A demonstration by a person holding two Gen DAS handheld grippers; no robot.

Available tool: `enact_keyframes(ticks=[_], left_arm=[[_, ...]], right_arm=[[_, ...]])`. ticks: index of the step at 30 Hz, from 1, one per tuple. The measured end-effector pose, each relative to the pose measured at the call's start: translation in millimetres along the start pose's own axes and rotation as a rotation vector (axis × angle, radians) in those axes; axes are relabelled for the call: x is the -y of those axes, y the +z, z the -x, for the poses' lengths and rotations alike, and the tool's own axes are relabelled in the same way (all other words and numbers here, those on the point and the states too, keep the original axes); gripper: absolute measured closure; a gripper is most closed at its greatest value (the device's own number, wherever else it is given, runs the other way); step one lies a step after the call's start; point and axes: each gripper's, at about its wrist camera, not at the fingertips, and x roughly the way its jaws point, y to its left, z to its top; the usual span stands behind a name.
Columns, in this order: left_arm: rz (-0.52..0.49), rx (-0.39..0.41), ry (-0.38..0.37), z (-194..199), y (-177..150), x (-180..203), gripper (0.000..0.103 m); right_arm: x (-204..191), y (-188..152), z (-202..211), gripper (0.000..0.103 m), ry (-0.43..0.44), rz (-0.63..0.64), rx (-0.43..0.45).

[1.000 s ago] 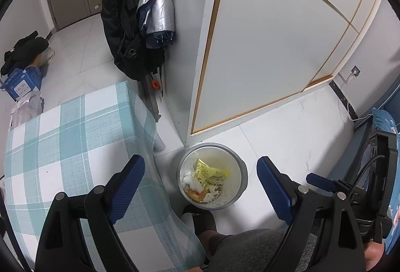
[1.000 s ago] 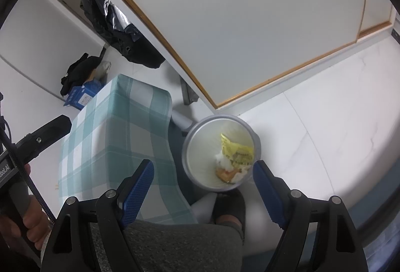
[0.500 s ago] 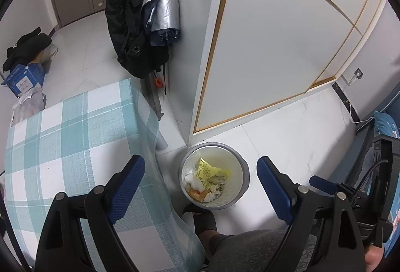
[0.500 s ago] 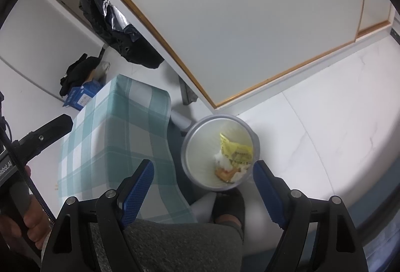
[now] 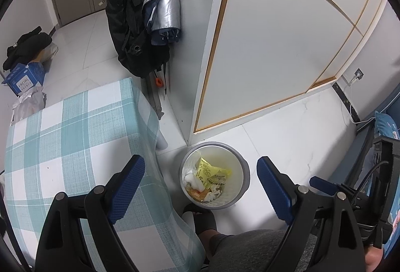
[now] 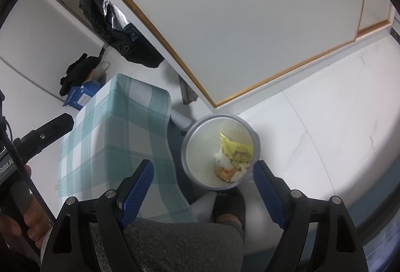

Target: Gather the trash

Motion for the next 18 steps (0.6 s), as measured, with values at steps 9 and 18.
enact_keyframes(ticks=[9,18], left_arm=[[0.004,0.001,0.009,0.4,-1.2,-0.6,0.014],[0.014,0.004,0.004,-1.0,-3.2,-3.6,0.014]], right_arm=[[0.4,-0.4,0.0,0.021,-0.001,0.002,-0.002],[-0.3,-1.4,0.5,0.020,-0.002,0.003,-0.001]])
